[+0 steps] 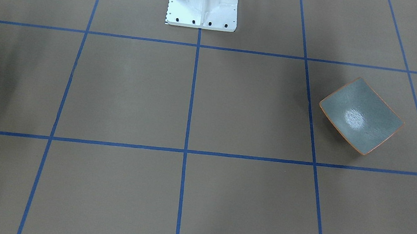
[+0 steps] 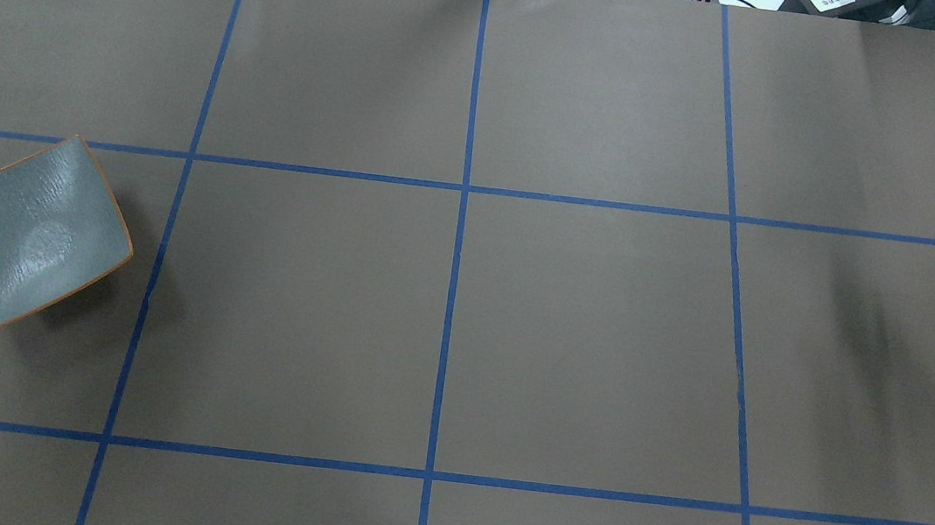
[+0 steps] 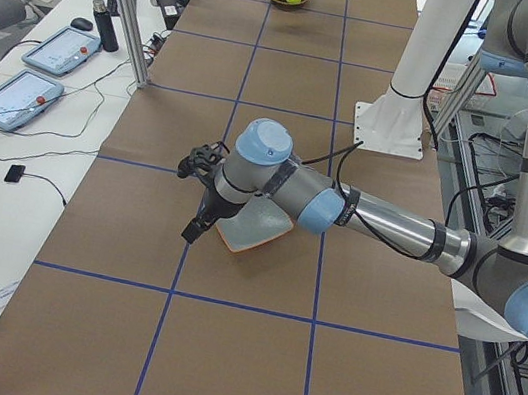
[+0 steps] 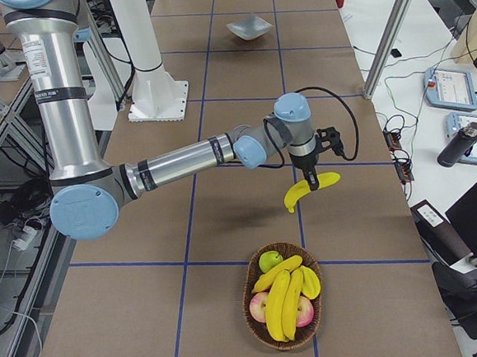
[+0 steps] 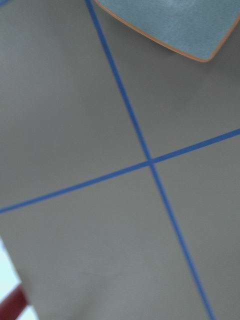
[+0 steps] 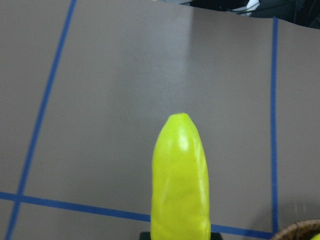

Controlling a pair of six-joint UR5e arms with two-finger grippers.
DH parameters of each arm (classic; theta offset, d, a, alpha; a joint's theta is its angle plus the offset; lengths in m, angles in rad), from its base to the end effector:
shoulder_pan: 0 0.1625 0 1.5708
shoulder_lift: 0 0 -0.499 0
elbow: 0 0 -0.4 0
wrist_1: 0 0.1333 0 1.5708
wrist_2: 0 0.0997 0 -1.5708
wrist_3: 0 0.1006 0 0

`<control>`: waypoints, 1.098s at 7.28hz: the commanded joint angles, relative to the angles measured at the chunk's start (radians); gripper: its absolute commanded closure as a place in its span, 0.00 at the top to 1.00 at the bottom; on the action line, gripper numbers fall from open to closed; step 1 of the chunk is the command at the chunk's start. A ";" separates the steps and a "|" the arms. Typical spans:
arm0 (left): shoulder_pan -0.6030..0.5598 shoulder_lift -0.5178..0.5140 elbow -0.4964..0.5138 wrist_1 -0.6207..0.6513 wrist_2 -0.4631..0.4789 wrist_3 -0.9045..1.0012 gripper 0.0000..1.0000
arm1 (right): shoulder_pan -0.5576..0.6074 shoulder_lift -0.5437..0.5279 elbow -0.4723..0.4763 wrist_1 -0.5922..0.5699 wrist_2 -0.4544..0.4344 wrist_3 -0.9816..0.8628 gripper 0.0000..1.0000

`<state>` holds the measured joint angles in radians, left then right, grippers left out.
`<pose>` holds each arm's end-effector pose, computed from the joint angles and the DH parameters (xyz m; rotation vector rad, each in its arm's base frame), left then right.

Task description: Transfer all bananas from basket to plate

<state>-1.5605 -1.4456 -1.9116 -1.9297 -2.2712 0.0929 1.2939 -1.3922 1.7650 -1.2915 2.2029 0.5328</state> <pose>-0.0638 -0.4546 0.5824 0.5795 0.6588 0.2976 -0.0901 -0.5874 0.5119 0.3384 -0.8066 0.0334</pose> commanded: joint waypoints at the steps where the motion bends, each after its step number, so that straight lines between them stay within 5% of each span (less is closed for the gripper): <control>1: 0.005 -0.021 0.002 -0.055 -0.157 -0.004 1.00 | -0.095 0.118 0.040 0.001 0.023 0.277 0.00; 3: 0.011 -0.039 -0.004 -0.180 -0.211 -0.201 1.00 | -0.197 0.249 0.042 0.006 0.011 0.506 0.00; 5: 0.161 -0.064 -0.004 -0.274 -0.234 -0.342 1.00 | -0.266 0.332 0.066 0.009 -0.018 0.654 0.00; 8: 0.255 -0.211 -0.013 -0.405 -0.194 -0.895 1.00 | -0.379 0.410 0.106 0.006 -0.129 0.862 0.00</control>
<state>-1.3535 -1.6008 -1.9192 -2.2793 -2.4894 -0.5951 0.9616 -1.0106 1.8532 -1.2838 2.1215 1.3159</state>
